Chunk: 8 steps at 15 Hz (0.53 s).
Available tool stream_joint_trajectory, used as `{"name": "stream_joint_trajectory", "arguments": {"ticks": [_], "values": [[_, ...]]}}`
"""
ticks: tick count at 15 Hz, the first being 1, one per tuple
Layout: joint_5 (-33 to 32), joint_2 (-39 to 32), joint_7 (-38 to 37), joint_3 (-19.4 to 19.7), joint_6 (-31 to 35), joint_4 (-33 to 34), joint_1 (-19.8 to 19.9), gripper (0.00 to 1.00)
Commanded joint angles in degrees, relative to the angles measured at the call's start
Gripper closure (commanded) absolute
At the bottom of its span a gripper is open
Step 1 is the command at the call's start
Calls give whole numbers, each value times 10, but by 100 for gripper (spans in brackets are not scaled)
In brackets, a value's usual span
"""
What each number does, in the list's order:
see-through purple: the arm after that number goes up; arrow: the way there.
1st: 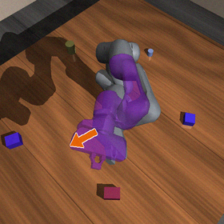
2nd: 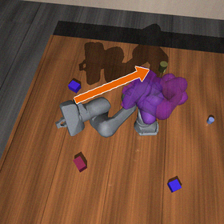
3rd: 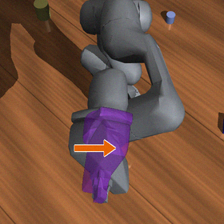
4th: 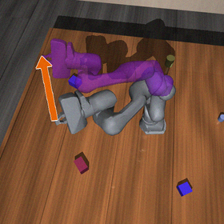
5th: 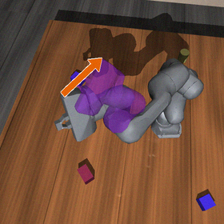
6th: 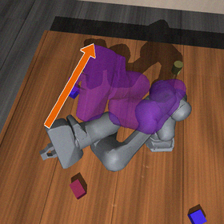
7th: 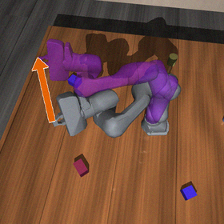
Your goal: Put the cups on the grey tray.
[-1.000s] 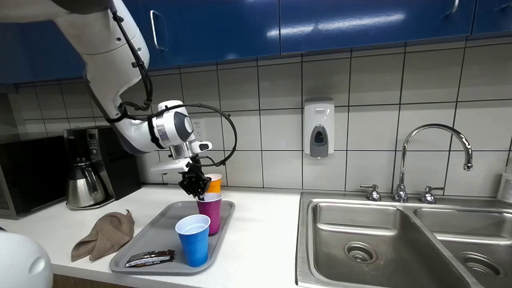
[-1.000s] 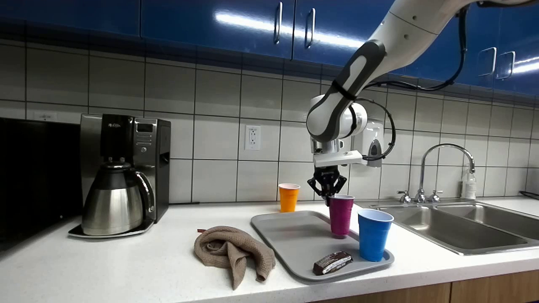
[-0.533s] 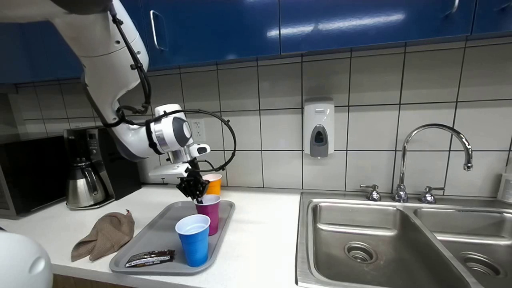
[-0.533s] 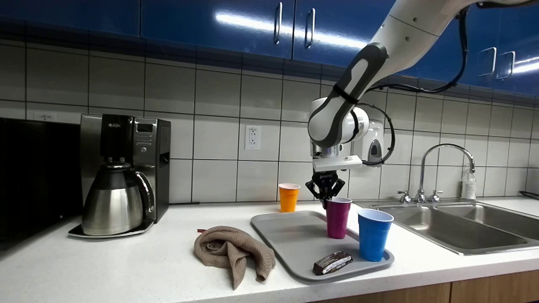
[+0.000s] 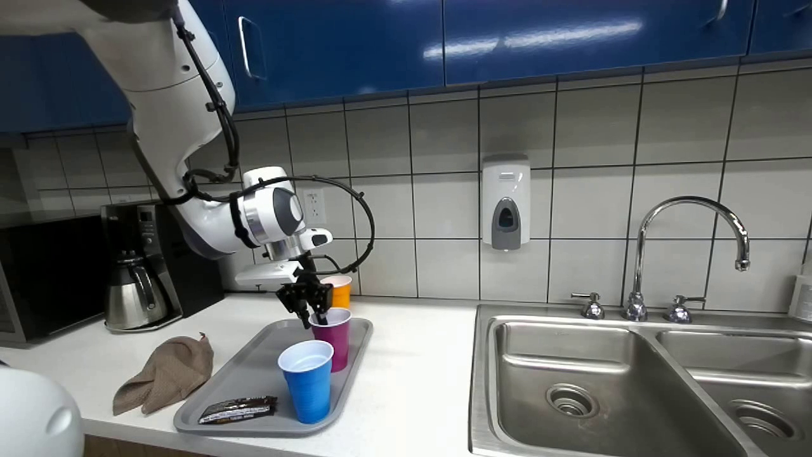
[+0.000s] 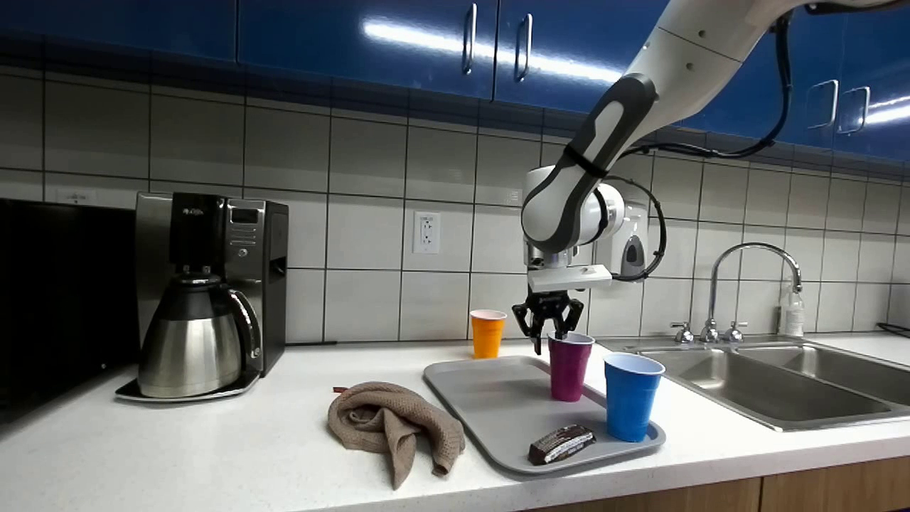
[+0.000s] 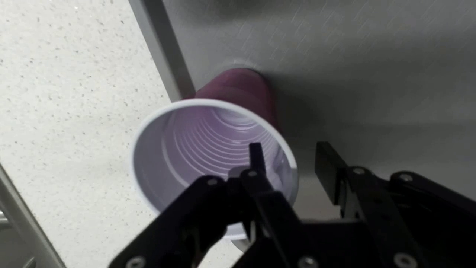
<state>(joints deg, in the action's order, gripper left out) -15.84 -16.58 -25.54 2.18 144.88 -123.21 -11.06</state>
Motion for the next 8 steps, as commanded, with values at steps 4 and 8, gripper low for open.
{"name": "stream_joint_trajectory", "arguments": {"ticks": [4, 8], "values": [[-15, 30, -9, 7, -18, -11, -2, 3], [-9, 49, 3, 4, -11, -10, 3, 0]]}}
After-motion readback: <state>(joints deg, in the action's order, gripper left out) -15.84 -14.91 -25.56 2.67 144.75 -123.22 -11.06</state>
